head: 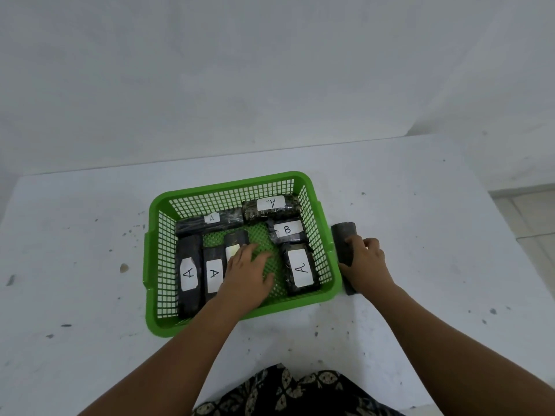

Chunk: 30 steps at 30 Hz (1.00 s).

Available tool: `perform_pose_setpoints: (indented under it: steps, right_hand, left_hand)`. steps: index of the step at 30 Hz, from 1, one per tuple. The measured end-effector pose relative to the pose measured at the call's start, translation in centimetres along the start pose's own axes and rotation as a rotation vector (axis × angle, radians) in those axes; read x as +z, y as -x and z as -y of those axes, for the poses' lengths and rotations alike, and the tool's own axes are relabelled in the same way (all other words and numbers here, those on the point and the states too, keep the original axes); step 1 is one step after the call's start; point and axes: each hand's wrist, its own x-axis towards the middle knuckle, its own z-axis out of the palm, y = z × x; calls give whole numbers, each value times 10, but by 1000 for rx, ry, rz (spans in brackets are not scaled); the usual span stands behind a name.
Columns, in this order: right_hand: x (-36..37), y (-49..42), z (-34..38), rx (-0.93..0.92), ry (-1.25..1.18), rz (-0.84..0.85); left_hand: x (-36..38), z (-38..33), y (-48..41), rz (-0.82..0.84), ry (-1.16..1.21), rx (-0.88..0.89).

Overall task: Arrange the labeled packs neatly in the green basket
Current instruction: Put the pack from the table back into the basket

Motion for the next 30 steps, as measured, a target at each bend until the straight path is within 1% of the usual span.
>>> perform_pose_setpoints:
  steps: [4, 7, 10, 12, 16, 19, 21, 23, 26, 28, 30]
  right_hand:
    - [-3, -4, 2, 52, -23, 21]
    - [-7, -5, 4, 67, -53, -6]
    - [-11, -4, 3, 58, -133, -32]
    - [-14, -2, 4, 36, -212, -81]
    - [-29, 0, 20, -38, -391, -222]
    - [-43, 2, 43, -92, -512, -276]
    - [-48, 7, 63, -167, -553, -296]
    - [-43, 15, 81, -258, -550, -278]
    - [-22, 24, 103, -351, -494, -183]
    - [-5, 27, 114, -365, -433, -106]
    - [12, 27, 121, -338, -382, -26]
  left_hand:
    - [-6, 3, 2, -23, 92, 11]
    - [-11, 6, 4, -40, 131, 4]
    - [-12, 8, 5, -79, 140, 0]
    - [-13, 9, 5, -114, 148, -2]
    - [-14, 15, 6, -129, 119, -28]
    - [-15, 22, 6, -140, 37, -39]
    - [-16, 25, 6, -132, -10, -37]
    - [-18, 28, 6, -123, -17, -32]
    - [-20, 35, 5, -96, -44, -35]
    - [-21, 40, 6, -56, -91, -34]
    - [-21, 44, 6, -32, -125, -33]
